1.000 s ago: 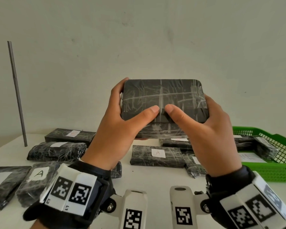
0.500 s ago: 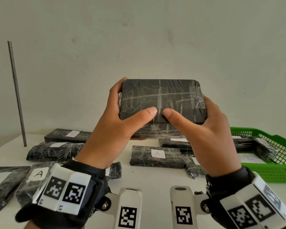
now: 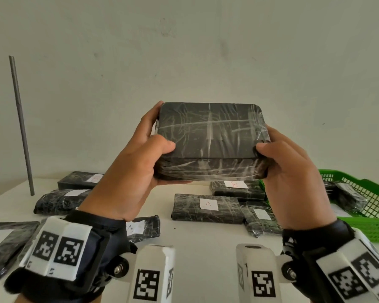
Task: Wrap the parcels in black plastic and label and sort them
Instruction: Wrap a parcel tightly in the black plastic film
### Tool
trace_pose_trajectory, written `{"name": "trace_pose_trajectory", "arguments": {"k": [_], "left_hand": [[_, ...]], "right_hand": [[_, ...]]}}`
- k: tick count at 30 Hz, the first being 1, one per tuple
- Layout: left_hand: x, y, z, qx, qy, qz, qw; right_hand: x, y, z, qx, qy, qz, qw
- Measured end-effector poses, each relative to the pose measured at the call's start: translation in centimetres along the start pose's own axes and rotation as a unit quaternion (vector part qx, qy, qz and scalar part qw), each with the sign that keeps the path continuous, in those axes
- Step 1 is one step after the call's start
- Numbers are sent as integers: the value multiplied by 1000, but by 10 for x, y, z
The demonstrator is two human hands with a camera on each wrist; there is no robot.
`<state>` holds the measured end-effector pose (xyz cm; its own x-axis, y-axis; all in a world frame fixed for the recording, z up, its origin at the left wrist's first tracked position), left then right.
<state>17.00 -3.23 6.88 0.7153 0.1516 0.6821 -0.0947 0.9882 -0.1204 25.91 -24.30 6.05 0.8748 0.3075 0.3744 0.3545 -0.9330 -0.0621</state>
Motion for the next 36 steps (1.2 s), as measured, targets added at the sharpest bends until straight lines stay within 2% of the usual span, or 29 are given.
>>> {"name": "trace_pose_trajectory", "arguments": {"k": [4, 6, 10, 12, 14, 16, 18, 21, 23, 29, 32, 36], "left_hand": [[1, 3, -1, -21, 4, -5, 1000], [1, 3, 0, -27, 7, -7, 1000], [0, 2, -2, -27, 40, 7, 999], [-2, 1, -4, -29, 79, 32, 996], [-4, 2, -8, -21, 119, 59, 991], [-6, 2, -8, 15, 137, 57, 989], [-6, 0, -9, 64, 146, 30, 987], [-8, -4, -14, 109, 149, 8, 983], [-8, -7, -15, 124, 125, -10, 984], [-4, -8, -14, 163, 49, 30, 985], [-3, -6, -16, 153, 46, 43, 986], [-3, -1, -16, 126, 23, 48, 991]], "right_hand": [[1, 2, -2, 19, -4, -4, 1000], [1, 2, -1, -12, 9, -4, 1000], [3, 3, 3, -18, -53, -25, 998], [-1, -3, -1, -122, -32, -33, 991], [-6, -5, -5, -251, 20, -18, 968], [-7, -4, -5, -292, 44, -30, 955], [-7, -4, -5, -267, 40, -46, 962], [-5, -2, -4, -239, 36, -6, 970], [-4, -2, -3, -221, 13, 5, 975], [-8, -7, -9, -163, -33, -20, 986], [-6, -7, -8, -130, -6, -4, 992], [-9, -13, -12, -78, 33, -29, 996]]}}
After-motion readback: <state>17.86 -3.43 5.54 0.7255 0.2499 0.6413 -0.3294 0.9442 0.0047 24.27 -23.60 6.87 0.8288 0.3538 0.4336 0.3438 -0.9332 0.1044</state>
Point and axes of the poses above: each hand's wrist, its own x-axis towards the middle knuckle, its own y-axis out of the back of the hand, z = x × y, the point moved 4 cm from there along x, towards the middle knuckle, and after that the axes turned 12 degrees about -y, right-handed, at the moved point
